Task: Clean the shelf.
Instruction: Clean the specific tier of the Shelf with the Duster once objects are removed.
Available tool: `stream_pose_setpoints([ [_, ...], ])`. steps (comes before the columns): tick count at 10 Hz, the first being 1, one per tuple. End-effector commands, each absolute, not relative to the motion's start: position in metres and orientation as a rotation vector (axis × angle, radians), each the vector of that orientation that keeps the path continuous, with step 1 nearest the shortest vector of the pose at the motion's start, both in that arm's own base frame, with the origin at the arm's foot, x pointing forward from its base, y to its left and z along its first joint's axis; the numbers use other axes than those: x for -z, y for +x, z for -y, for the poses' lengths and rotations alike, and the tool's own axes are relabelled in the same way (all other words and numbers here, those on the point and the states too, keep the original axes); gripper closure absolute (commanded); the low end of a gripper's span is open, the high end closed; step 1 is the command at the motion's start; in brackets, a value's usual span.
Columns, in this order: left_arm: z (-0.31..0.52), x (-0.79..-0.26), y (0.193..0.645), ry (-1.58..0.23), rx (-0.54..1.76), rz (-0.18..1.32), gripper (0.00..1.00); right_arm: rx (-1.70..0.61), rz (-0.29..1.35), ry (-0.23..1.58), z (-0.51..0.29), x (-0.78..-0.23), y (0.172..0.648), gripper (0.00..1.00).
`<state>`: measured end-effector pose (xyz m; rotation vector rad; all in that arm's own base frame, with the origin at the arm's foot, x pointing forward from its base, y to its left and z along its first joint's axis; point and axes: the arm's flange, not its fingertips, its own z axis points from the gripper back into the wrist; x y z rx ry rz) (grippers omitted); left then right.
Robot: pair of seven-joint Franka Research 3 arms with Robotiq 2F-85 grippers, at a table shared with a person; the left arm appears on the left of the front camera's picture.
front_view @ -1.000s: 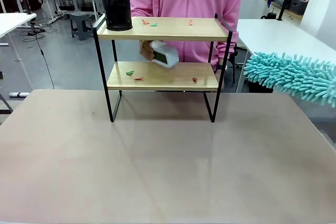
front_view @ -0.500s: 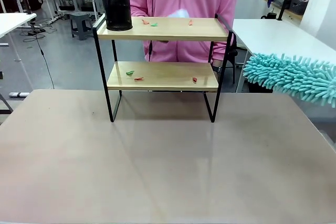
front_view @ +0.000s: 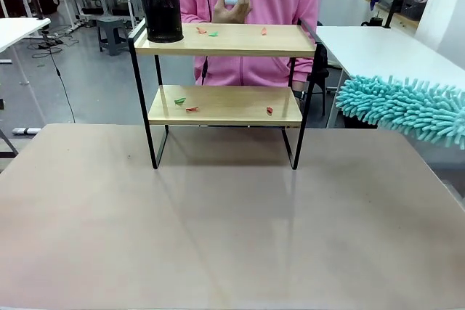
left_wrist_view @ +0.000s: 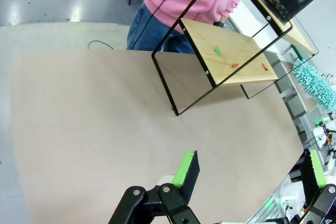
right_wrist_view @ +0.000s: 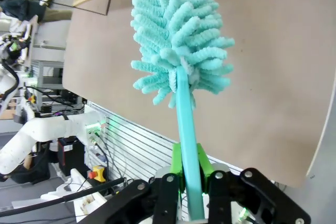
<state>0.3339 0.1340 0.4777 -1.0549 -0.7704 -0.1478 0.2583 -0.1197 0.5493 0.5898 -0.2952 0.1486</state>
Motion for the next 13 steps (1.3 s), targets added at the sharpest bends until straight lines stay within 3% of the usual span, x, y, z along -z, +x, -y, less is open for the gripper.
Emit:
stream_pose_setpoints([
  [1,-0.133,-0.478,0.336,-1.063,0.165,0.795,0.00,-0.218,0.369,0.518,0.118,-0.581,0.229,0.88],
  [4,-0.133,-0.478,0.336,-1.063,0.165,0.795,0.00,-0.373,0.386,0.438,0.091,-0.611,0.179,0.88],
  [5,-0.133,-0.478,0.336,-1.063,0.165,0.795,0.00,-0.427,0.369,0.407,0.071,-0.611,0.175,0.97],
  [13,-0.133,-0.478,0.336,-1.063,0.165,0.795,0.00,-0.389,0.522,0.333,-0.087,-0.556,0.236,1.00],
])
